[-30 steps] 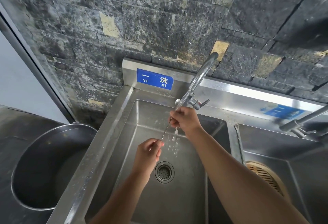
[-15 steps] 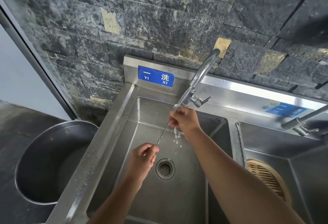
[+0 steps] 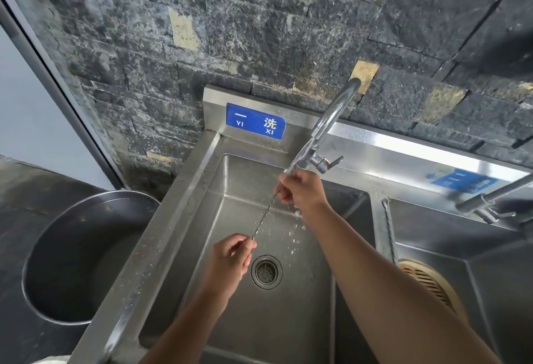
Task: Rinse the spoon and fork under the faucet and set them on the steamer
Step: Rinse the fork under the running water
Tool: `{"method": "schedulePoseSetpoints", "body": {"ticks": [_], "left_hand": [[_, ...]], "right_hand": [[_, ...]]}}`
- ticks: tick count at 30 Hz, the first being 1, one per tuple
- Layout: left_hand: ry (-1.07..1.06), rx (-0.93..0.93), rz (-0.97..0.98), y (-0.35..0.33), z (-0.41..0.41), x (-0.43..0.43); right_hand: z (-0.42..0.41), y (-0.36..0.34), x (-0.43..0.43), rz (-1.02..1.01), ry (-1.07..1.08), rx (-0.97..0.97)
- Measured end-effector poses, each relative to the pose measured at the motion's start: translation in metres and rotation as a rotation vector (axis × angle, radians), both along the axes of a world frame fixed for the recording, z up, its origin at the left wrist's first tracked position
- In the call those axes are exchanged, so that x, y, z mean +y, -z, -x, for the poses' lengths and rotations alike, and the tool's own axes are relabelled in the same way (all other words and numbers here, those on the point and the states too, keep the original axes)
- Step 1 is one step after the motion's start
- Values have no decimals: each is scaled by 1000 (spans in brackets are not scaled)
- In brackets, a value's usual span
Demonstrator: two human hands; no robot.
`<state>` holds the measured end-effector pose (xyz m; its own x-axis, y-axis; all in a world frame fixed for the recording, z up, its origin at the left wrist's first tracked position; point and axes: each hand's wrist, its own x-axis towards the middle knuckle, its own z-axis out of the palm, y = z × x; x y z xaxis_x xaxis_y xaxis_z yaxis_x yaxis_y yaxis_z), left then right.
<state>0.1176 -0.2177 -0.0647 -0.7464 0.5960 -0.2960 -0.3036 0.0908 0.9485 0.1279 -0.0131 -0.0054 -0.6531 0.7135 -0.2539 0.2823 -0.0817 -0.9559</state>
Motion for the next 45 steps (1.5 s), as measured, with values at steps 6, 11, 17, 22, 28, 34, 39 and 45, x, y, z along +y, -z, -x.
{"method": "schedulePoseSetpoints", "body": {"ticks": [6,11,17,22,28,34,39,45], "left_hand": [[-2,5,18,3,4,0],[9,-9,41,-3,4,4],[-11,-76,37,-6,2,3],[-9,-88,66,-5,1,-1],[3,-98,67,-5,-3,-4],[6,-81,93,-7,-2,-1],[20,9,96,-7,-1,1],[11,10,99,-4,-3,2]], "right_hand": [[5,-3,-5,-12,19,5],[10,-4,-3,42,55,41],[9,-8,-1,150,37,99],[-1,-2,-5,67,-69,147],[-4,6,-4,35,-33,118],[1,3,-4,97,58,134],[1,-1,-3,85,-26,174],[-1,0,0,72,-24,135]]}}
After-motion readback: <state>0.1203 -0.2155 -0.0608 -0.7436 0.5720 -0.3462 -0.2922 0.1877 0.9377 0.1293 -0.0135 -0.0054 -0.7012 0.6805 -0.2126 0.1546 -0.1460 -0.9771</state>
